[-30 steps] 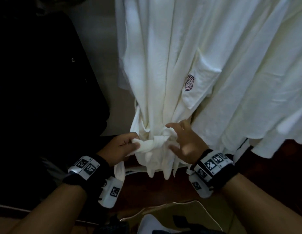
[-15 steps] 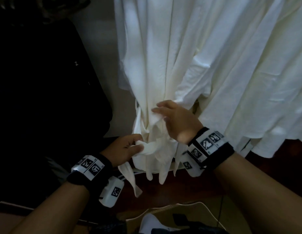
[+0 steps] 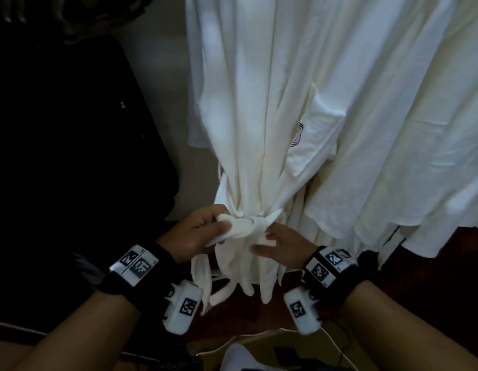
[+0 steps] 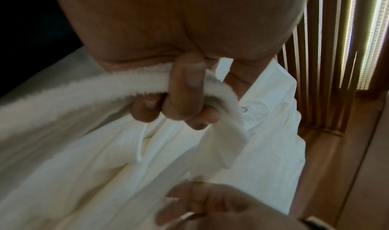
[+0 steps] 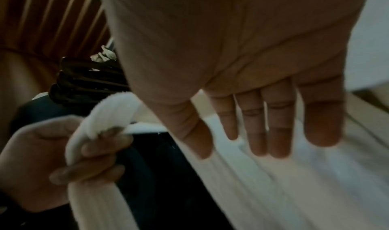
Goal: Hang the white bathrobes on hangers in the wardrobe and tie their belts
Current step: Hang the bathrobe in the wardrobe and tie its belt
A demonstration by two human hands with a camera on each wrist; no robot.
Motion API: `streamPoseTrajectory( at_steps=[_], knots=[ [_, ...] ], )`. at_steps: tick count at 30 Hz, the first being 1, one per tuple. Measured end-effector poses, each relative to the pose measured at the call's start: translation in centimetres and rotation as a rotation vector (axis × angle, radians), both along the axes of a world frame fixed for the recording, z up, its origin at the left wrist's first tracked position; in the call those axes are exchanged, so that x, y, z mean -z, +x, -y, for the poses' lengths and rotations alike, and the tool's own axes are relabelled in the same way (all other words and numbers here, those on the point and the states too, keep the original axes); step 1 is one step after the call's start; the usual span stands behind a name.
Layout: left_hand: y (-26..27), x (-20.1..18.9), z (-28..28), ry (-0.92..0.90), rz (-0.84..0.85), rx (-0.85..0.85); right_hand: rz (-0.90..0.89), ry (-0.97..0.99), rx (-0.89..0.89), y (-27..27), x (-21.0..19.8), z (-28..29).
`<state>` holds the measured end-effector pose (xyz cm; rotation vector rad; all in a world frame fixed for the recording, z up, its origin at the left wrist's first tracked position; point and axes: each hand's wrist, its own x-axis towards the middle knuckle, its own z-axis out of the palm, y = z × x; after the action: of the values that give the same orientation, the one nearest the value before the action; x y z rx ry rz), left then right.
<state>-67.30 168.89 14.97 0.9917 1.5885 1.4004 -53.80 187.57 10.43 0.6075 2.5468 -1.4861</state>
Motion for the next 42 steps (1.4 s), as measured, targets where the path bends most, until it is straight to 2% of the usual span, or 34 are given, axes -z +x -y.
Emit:
streamPoseTrajectory(
  at_steps=[3,5,6,8,9,10,11,13,15,17,20,23,25,28,29,31,33,35,37,38,40,42],
  knots=[
    [0.2,-0.8,-1.2,0.003,-0.075,0.035,-0.347,-0.327,0.147,-0.8,0.7,0.3],
    [-0.9,-1.3,-1.9,0.018,-0.289,-0.013,-0.401,-0.426,0.226,-1.0,-0.7,0.1],
    [-2.0,-1.4,-2.2,0.033,-0.426,-0.058,-0.406,-0.36,0.243,-1.0,-1.5,-0.5],
    [-5.4,-1.4,-2.6,0.007,-0.661,-0.221,-0.396,0.075,0.292,-0.9,-2.5,-3.3],
    [-7.3,-1.5,-2.7,-0.074,-0.769,-0.321,-0.402,0.338,0.357,-0.5,-2.9,-5.4],
    [-9.4,-1.6,-2.7,-0.207,-0.883,-0.4,-0.43,0.512,0.463,-0.1,-3.2,-7.8],
    [-11.3,-1.7,-2.5,-0.376,-0.987,-0.437,-0.416,0.606,0.543,0.5,-3.3,-10.2],
    [-14.1,-1.6,-2.1,-0.653,-1.086,-0.428,-0.274,0.556,0.698,2.3,-3.9,-13.7],
    [-15.7,-1.4,-2.6,-0.72,-1.079,-0.453,-0.088,0.581,0.683,3.3,-3.2,-14.2],
    [-16.2,-2.0,-4.3,-0.679,-1.032,-0.497,-0.127,0.559,0.535,3.1,-3.5,-12.7],
    [-15.9,-4.6,-7.5,-0.572,-1.036,-0.452,-0.319,0.558,0.381,2.6,-6.7,-11.0],
    [-15.0,-10.7,-11.1,-0.219,-1.157,-0.532,-0.553,0.65,0.435,1.9,-14.6,-11.4],
    [-13.6,-16.7,-13.3,0.015,-1.191,-0.579,-0.718,0.769,0.463,1.8,-21.6,-11.4],
    [-10.2,-26.6,-15.7,0.271,-1.315,-0.636,-0.97,1.001,0.542,1.2,-31.5,-11.9],
    [-9.1,-29.7,-16.3,0.336,-1.354,-0.643,-1.004,1.072,0.561,0.8,-34.2,-12.3],
    [-7.5,-35.5,-17.3,0.44,-1.459,-0.653,-0.917,1.165,0.543,-0.1,-38.3,-12.7],
    [-7.1,-40.5,-18.5,0.427,-1.559,-0.684,-0.748,1.182,0.408,-1.0,-40.8,-12.8],
    [-7.3,-44.7,-19.6,0.257,-1.66,-0.718,-0.532,1.18,0.297,-2.0,-41.7,-12.6],
    [-8.2,-47.7,-20.3,0.045,-1.692,-0.659,-0.388,1.193,0.248,-3.1,-41.6,-12.7],
    [-8.6,-48.6,-20.7,-0.033,-1.679,-0.594,-0.347,1.194,0.228,-3.5,-41.6,-12.8],
    [-9.9,-49.1,-21.8,-0.055,-1.636,-0.5,-0.313,1.167,0.189,-4.2,-41.6,-13.2],
    [-11.2,-48.7,-23.0,-0.012,-1.59,-0.548,-0.319,1.087,0.161,-4.1,-41.6,-13.5]
  ],
)
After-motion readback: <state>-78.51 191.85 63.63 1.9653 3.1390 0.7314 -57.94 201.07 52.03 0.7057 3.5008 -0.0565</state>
